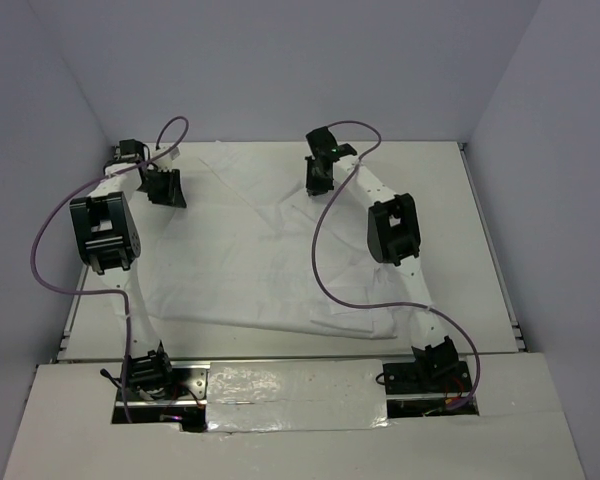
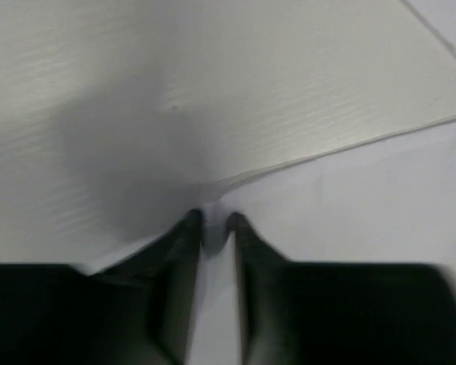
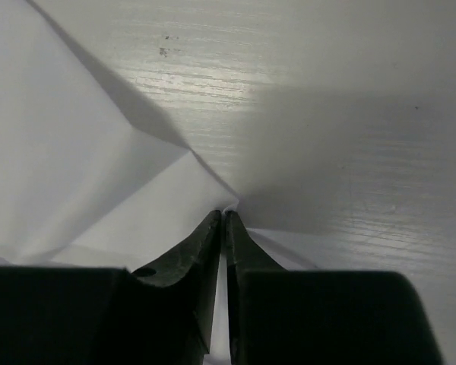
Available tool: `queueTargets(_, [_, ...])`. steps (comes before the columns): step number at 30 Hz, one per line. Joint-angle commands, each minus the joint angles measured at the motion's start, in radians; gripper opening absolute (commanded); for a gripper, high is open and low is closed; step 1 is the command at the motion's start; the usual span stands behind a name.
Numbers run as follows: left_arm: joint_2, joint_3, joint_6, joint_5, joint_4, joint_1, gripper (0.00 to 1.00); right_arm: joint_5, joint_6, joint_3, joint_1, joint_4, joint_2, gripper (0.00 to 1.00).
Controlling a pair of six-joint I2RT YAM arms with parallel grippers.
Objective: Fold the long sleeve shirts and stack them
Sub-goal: Fold the shirt
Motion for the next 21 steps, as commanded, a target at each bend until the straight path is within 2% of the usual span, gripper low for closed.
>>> queueTargets(1, [0.036, -0.034, -0.011, 0.141, -0.079, -0.015, 0.36, -0.018, -0.012, 0.006, -0.004, -0.047, 0.014, 0.12])
queueTargets(2, [0.030, -0.038, -0.008, 0.165, -0.077, -0.015, 0.21, -0.018, -0.017, -0.008, -0.006, -0.029, 0.001, 0.00])
queueTargets(5, [-0.007, -0.053, 0.038, 0.249, -0.100, -0.015, 0.00, -0.018, -0.035, -0.118, -0.007, 0.061, -0.097, 0.00])
queueTargets(9, [-0.063, -0.081, 0.096, 0.253, -0.132, -0.006, 0.00, -0.055, -0.052, -0.229, -0.009, 0.143, -0.244, 0.00])
queueTargets(13, [-0.144, -0.136, 0.089, 0.250, -0.063, 0.020, 0.00, -0.078, -0.065, -0.324, -0.007, 0.204, -0.351, 0.00])
queueTargets(16, [-0.244, -0.181, 0.118, 0.245, -0.010, 0.023, 0.00, -0.104, -0.060, -0.478, -0.010, 0.296, -0.497, 0.00])
queueTargets(21, [-0.341, -0.280, 0.168, 0.256, 0.037, 0.020, 0.00, -0.155, -0.019, -0.677, -0.009, 0.385, -0.632, 0.00])
